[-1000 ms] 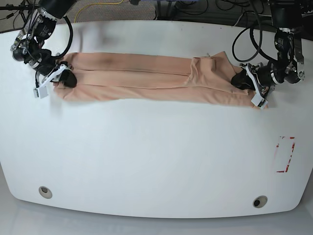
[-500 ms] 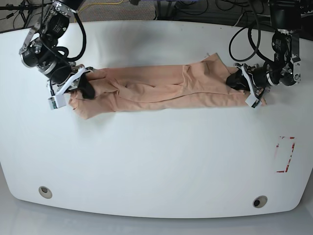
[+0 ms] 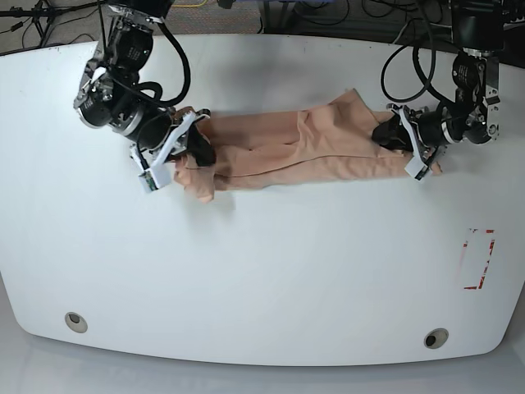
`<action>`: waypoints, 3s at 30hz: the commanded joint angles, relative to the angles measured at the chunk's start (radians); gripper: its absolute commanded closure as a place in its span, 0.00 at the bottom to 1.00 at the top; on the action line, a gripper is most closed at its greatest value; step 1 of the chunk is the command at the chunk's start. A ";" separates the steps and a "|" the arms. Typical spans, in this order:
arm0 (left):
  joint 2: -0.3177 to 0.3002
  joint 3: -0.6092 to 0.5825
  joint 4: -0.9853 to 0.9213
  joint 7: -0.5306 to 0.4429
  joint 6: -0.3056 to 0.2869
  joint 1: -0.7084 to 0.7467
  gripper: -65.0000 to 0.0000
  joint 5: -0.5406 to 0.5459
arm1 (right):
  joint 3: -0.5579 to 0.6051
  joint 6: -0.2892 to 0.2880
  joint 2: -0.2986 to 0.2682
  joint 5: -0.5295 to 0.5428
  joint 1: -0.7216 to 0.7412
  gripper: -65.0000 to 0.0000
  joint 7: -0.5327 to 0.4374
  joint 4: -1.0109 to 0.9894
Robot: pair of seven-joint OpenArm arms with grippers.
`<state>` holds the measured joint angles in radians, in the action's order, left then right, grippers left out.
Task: Fold the T-shirt properly
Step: 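Lift the strip end with the right gripper and fold it toward the middle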
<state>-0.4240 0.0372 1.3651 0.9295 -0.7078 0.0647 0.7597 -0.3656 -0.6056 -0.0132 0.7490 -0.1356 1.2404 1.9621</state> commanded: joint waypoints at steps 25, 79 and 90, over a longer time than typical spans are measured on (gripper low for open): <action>-0.003 -0.010 -0.005 0.078 0.010 0.013 0.81 -0.070 | 0.373 -0.004 0.118 -0.595 0.132 0.67 -0.060 -0.042; 0.018 -0.009 -0.005 0.075 0.010 -0.041 0.81 -0.062 | 0.210 -0.093 -0.066 -0.570 0.115 0.97 -0.182 -0.062; 0.020 -0.009 -0.005 0.076 0.010 -0.052 0.81 -0.061 | 0.202 -0.093 -0.070 -0.578 0.109 0.97 -0.359 -0.275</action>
<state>-0.3935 0.0296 1.3609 0.9688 -0.7090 0.0166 0.7452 -0.1627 -0.6960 -0.0803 0.1638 -0.0368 0.9382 1.7218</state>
